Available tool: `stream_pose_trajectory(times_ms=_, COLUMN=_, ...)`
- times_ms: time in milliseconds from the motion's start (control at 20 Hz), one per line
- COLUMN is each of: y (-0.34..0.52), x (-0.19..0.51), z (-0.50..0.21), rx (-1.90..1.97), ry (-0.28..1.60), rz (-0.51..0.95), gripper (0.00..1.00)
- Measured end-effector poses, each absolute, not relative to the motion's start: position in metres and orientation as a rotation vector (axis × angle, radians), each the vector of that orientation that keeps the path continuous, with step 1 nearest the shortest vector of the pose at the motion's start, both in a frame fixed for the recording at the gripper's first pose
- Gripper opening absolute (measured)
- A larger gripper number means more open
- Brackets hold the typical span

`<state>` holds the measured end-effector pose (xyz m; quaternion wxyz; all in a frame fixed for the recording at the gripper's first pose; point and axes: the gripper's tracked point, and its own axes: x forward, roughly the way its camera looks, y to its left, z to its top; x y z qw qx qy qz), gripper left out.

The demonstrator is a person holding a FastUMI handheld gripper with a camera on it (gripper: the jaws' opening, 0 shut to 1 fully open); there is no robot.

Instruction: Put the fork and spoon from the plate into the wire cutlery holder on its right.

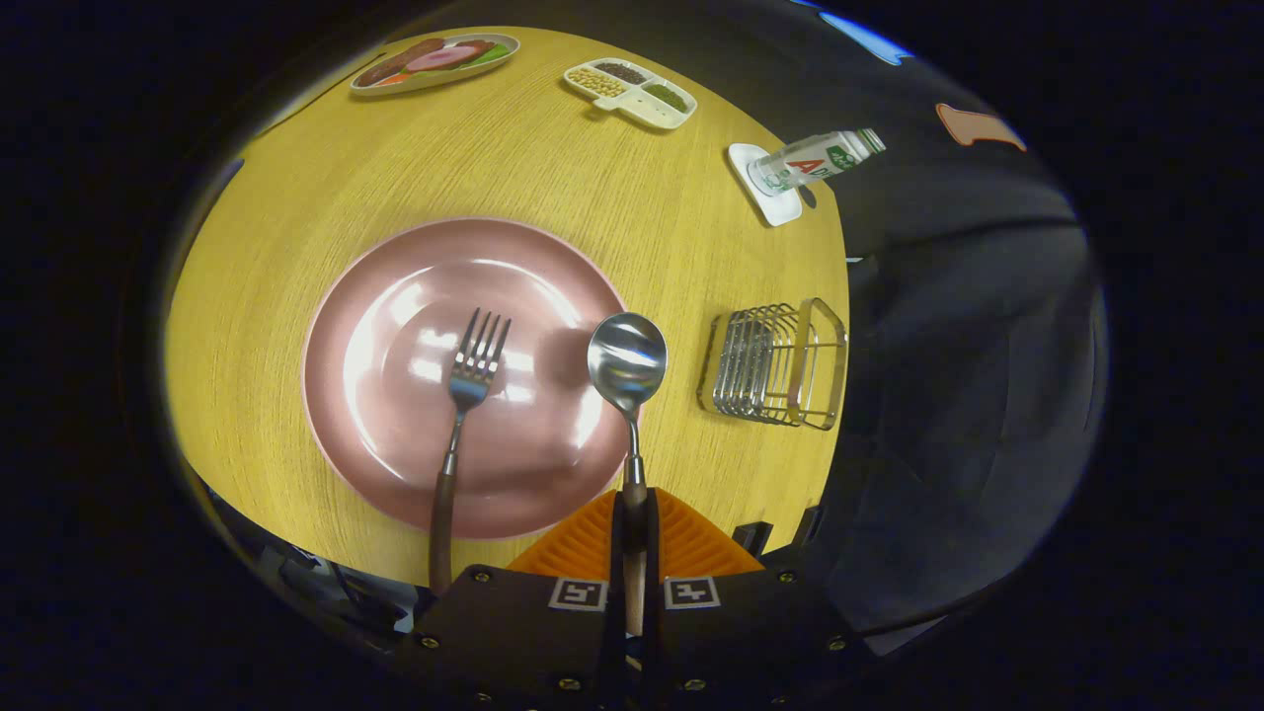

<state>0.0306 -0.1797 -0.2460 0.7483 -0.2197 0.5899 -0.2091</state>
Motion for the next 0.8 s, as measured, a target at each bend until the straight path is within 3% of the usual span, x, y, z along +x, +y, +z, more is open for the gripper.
stream_pose_trajectory(times_ms=800, y=-0.269, x=0.03, z=-0.189, rx=-0.364, ry=1.283, rz=-0.638, gripper=0.07)
